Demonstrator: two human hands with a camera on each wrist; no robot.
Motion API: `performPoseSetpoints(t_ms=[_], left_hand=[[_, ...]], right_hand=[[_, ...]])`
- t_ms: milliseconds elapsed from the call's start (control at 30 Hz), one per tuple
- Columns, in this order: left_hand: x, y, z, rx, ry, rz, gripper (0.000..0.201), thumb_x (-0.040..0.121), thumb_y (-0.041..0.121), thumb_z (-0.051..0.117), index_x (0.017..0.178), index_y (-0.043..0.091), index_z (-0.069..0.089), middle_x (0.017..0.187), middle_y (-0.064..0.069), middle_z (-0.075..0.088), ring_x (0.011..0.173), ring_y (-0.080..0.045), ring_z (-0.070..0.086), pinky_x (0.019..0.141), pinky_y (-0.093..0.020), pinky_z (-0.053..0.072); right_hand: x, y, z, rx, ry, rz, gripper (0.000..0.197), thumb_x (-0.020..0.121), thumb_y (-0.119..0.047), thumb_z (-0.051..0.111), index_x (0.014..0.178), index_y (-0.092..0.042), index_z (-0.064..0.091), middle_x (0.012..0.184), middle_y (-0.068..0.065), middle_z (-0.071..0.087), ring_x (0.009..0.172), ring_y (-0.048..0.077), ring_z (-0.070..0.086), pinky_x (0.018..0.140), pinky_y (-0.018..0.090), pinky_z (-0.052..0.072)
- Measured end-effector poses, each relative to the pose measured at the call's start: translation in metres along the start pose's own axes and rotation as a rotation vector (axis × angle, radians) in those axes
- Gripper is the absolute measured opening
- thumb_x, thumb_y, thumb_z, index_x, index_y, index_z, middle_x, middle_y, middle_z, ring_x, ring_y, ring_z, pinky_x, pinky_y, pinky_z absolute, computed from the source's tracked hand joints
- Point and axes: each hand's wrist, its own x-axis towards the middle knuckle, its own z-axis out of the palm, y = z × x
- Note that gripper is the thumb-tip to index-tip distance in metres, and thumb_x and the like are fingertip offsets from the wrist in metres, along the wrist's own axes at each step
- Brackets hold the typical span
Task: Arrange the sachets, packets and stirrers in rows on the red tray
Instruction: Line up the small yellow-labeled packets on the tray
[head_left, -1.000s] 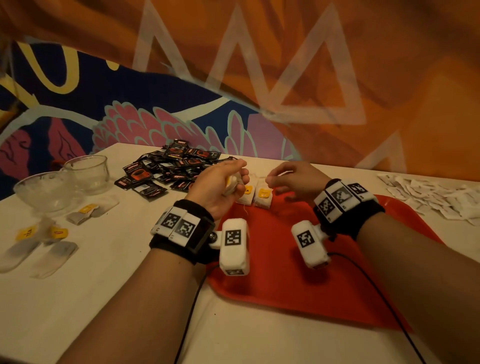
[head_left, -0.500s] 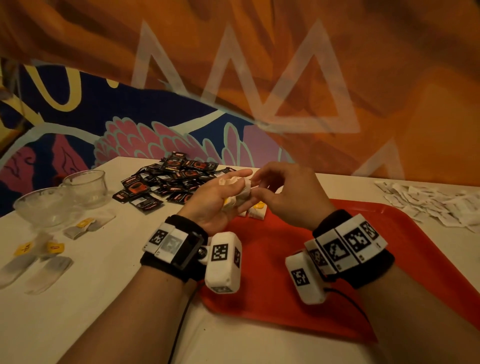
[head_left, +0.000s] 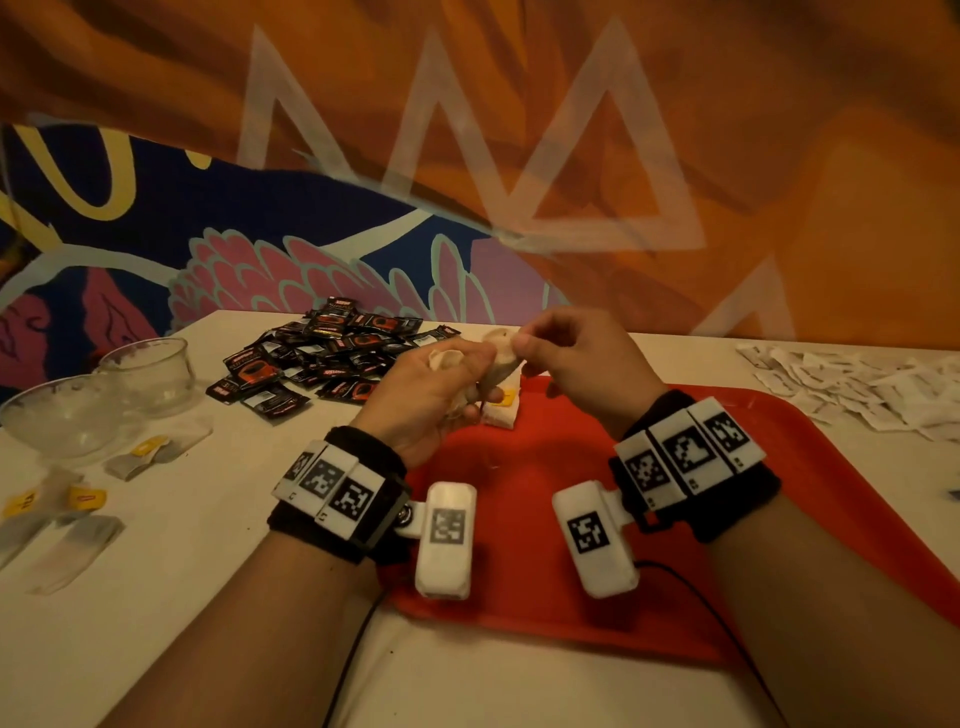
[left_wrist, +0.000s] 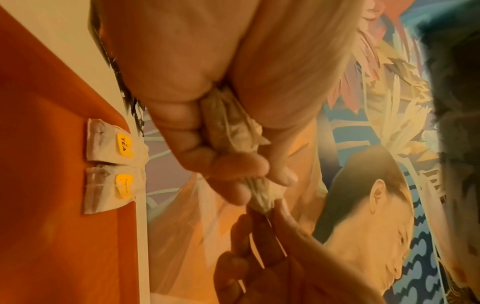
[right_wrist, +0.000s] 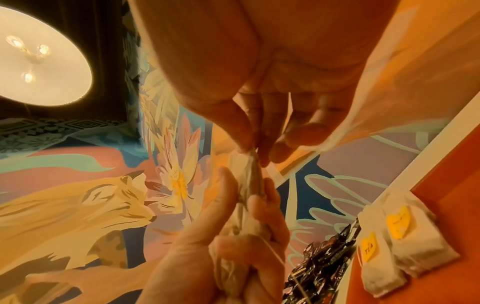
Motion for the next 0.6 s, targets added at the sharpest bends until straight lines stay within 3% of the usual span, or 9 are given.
performPoseSetpoints(t_ms=[133, 267, 367, 467, 533, 600], left_hand=[[0.001, -0.001, 0.002, 0.127, 0.056, 0.035, 0.025, 0.075, 0.033, 0.070, 0.080, 0.009, 0.064, 0.069, -0.004, 0.056, 0.054, -0.008, 0.050, 0.041, -0.017, 0.036], [0.002, -0.003, 0.003, 0.191, 0.136, 0.085, 0.018, 0.087, 0.024, 0.070, 0.075, 0.011, 0.068, 0.062, -0.006, 0.046, 0.050, -0.009, 0.043, 0.040, -0.018, 0.034], [0.004, -0.004, 0.002, 0.283, 0.237, 0.190, 0.009, 0.088, 0.021, 0.072, 0.083, 0.014, 0.071, 0.059, 0.006, 0.056, 0.049, -0.004, 0.050, 0.045, -0.017, 0.038], [0.008, -0.005, 0.000, 0.405, 0.406, 0.370, 0.005, 0.086, 0.025, 0.076, 0.084, 0.026, 0.072, 0.070, 0.010, 0.062, 0.061, -0.006, 0.053, 0.056, -0.023, 0.042], [0.007, -0.002, 0.001, 0.467, 0.403, 0.428, 0.006, 0.087, 0.025, 0.075, 0.083, 0.029, 0.072, 0.069, 0.013, 0.063, 0.062, -0.004, 0.054, 0.059, -0.024, 0.043], [0.004, 0.000, 0.005, 0.507, 0.314, 0.438, 0.002, 0.088, 0.021, 0.074, 0.086, 0.023, 0.074, 0.061, 0.016, 0.063, 0.055, 0.000, 0.054, 0.055, -0.019, 0.043]], right_hand=[[0.001, 0.000, 0.001, 0.075, 0.066, -0.002, 0.014, 0.095, -0.014, 0.063, 0.083, -0.020, 0.061, 0.083, 0.004, 0.071, 0.074, 0.016, 0.071, 0.056, 0.018, 0.044], [0.000, 0.001, 0.000, 0.139, 0.060, 0.009, 0.009, 0.091, -0.014, 0.069, 0.086, -0.018, 0.063, 0.085, 0.007, 0.073, 0.075, 0.017, 0.072, 0.056, 0.018, 0.047], [0.000, 0.002, -0.005, 0.135, 0.140, -0.018, 0.012, 0.085, -0.015, 0.075, 0.080, -0.019, 0.065, 0.080, 0.005, 0.071, 0.071, 0.015, 0.069, 0.057, 0.019, 0.047], [0.000, 0.002, -0.009, -0.022, 0.273, -0.093, 0.016, 0.084, -0.021, 0.077, 0.076, -0.024, 0.063, 0.073, -0.005, 0.066, 0.066, 0.005, 0.061, 0.059, 0.014, 0.046], [-0.003, 0.000, -0.009, -0.097, 0.293, -0.120, 0.017, 0.084, -0.026, 0.076, 0.075, -0.026, 0.062, 0.072, -0.011, 0.063, 0.064, 0.000, 0.057, 0.056, 0.007, 0.042], [-0.005, 0.000, -0.007, -0.133, 0.291, -0.151, 0.016, 0.084, -0.028, 0.076, 0.077, -0.026, 0.063, 0.072, -0.012, 0.064, 0.064, 0.000, 0.058, 0.057, 0.007, 0.043]])
